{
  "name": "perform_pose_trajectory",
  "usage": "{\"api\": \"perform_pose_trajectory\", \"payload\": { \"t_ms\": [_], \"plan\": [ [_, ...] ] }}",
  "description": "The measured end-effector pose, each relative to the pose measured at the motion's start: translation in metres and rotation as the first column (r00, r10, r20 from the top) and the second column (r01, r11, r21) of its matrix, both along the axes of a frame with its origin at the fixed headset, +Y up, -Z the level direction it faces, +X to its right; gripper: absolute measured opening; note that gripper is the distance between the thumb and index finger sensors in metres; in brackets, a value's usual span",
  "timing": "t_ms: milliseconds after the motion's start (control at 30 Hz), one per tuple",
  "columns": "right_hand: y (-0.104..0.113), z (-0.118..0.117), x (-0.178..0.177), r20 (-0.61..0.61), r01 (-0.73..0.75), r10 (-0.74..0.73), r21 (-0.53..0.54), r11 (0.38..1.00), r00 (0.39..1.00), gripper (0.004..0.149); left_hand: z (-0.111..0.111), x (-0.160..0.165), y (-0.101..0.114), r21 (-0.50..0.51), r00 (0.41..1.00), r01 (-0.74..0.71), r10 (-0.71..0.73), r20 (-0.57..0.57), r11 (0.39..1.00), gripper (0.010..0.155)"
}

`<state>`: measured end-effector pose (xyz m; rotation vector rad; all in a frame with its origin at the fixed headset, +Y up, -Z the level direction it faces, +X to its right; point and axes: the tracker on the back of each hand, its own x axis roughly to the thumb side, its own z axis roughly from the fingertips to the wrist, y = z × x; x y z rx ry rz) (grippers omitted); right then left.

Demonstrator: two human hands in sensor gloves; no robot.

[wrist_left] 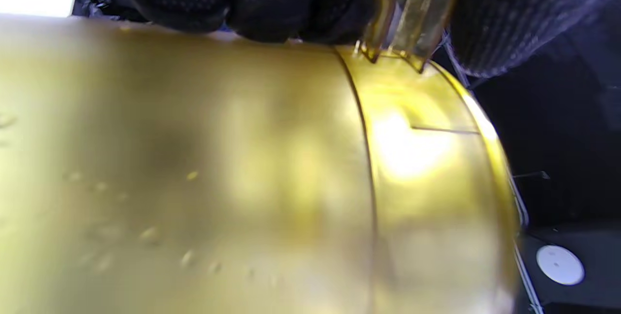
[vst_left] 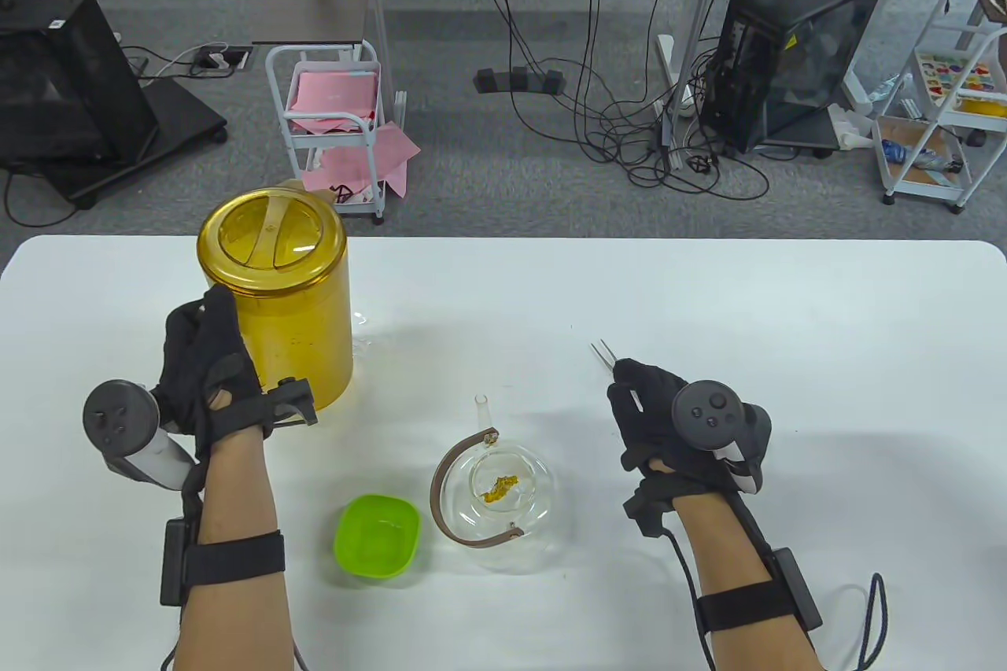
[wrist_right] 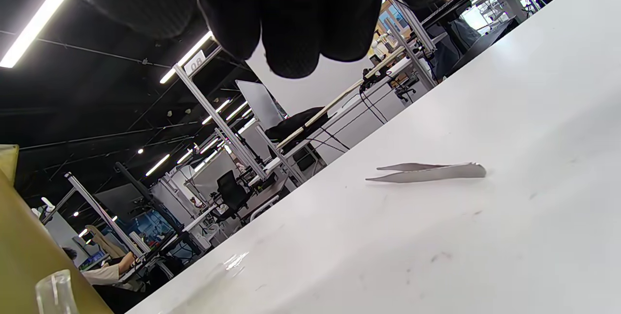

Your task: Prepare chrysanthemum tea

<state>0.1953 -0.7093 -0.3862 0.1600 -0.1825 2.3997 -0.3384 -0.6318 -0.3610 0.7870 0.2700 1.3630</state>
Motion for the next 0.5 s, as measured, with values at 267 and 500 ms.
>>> {"api": "perform_pose_trajectory", "payload": {
  "t_ms": [267,500],
  "plan": [
    [0.003,0.0,0.013,0.028,0.029,-0.029,0.006,1.0,0.999,0.053,0.017,0.023,0.044,0.032,0.969,0.214,-0.216,0.117,0.976,0.055],
    [0.002,-0.001,0.013,0.028,0.028,-0.028,0.004,1.0,0.999,0.053,0.036,0.053,0.081,0.116,0.836,0.481,-0.494,0.239,0.869,0.055]
  ]
}}
